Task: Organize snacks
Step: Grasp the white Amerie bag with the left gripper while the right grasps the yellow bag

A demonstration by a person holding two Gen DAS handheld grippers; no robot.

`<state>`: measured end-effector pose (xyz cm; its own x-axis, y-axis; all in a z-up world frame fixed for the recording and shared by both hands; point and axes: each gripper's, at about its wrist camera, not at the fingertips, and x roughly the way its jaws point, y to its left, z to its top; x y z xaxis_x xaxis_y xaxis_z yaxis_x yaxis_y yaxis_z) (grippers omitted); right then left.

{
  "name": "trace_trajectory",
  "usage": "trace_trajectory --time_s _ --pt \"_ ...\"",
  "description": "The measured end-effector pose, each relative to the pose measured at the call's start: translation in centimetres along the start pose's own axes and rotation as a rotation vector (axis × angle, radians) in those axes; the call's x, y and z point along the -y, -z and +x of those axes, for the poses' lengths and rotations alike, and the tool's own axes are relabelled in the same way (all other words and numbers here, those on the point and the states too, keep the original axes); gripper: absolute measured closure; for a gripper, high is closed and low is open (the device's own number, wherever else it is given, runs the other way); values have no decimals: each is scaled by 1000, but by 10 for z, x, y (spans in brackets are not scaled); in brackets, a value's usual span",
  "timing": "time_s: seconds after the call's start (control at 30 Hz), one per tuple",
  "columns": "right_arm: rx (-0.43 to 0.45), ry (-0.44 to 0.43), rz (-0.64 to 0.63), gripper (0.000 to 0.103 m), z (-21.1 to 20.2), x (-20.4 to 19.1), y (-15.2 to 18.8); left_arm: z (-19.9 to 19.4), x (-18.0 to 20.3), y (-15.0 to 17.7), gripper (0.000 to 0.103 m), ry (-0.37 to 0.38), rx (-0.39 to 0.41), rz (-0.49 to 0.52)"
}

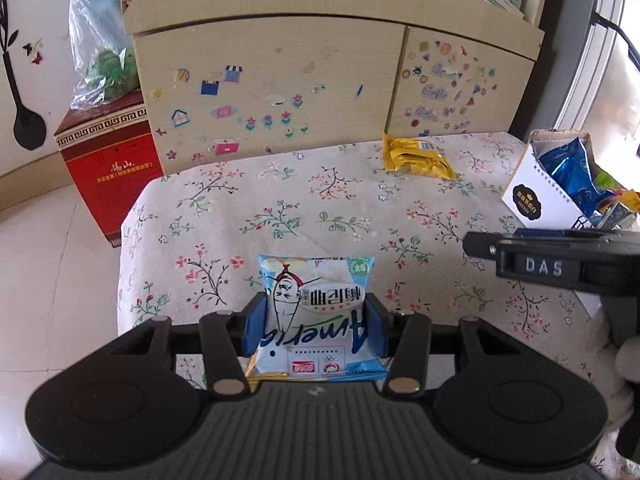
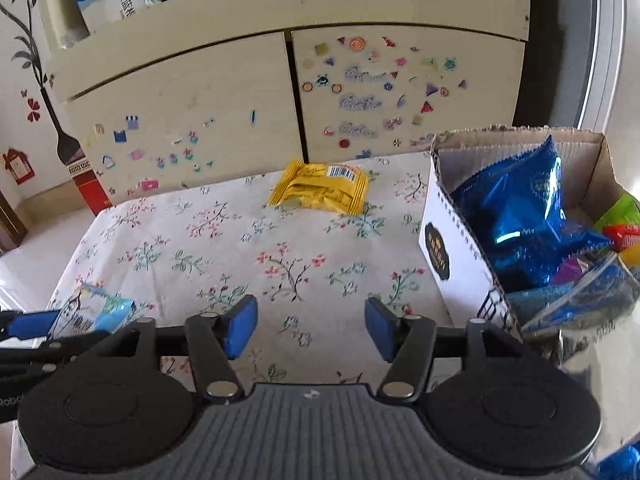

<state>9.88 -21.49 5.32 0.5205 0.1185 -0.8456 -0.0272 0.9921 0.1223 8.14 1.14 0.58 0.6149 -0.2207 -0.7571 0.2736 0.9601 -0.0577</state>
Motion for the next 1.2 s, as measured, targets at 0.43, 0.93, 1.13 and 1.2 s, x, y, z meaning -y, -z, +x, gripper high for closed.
trace_trajectory --time_s 0.43,0.93,1.13,1.2 --pt "102 101 -87 0 61 -36 -46 3 0 -9 54 7 -4 -36" --pt "10 150 -44 2 134 -28 -76 6 -4 -14 54 13 -10 -92" --pt "32 147 -59 20 137 -23 -79 7 -2 -12 54 6 -15 -88" --pt "38 137 -69 24 135 -21 -78 7 -2 -13 54 4 -14 -88"
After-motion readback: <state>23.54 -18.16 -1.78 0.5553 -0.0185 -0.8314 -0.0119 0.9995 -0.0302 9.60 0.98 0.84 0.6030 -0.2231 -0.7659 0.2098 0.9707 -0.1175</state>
